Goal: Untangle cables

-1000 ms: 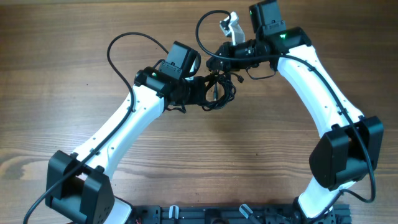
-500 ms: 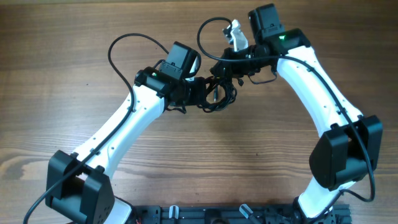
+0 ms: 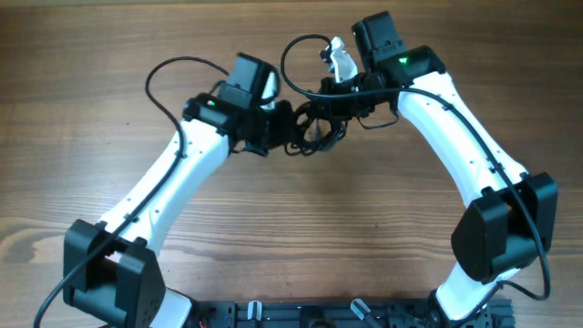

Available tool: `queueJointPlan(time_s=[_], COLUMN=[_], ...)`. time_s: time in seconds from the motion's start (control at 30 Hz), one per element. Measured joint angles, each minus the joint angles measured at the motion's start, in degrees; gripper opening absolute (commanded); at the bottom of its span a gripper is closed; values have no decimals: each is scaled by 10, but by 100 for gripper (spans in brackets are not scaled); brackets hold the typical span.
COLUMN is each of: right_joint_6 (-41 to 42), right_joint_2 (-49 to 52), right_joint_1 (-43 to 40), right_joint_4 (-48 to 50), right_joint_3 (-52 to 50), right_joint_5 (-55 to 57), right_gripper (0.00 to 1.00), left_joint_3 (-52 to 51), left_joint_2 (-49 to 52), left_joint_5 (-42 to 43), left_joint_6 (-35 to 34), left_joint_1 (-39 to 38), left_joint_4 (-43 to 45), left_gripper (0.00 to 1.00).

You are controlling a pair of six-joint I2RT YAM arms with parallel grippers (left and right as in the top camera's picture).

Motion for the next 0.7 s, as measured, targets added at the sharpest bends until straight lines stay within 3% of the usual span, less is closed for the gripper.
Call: queueJointPlan(time_s=[0.2, 0.7], right_joint_6=[0, 32], right_joint_2=[-3, -9], right_joint_1=[7, 26], right_joint_4=[-2, 13], right_joint_3=[0, 0], right_joint_5=[5, 53], right_gripper=[4, 7], left_joint_3=[0, 0], left_joint_2=[0, 0], left_joint_5=[111, 127], left_joint_6=[-31, -41], left_joint_1=[50, 52], left_joint_4=[29, 49], left_gripper=[4, 4])
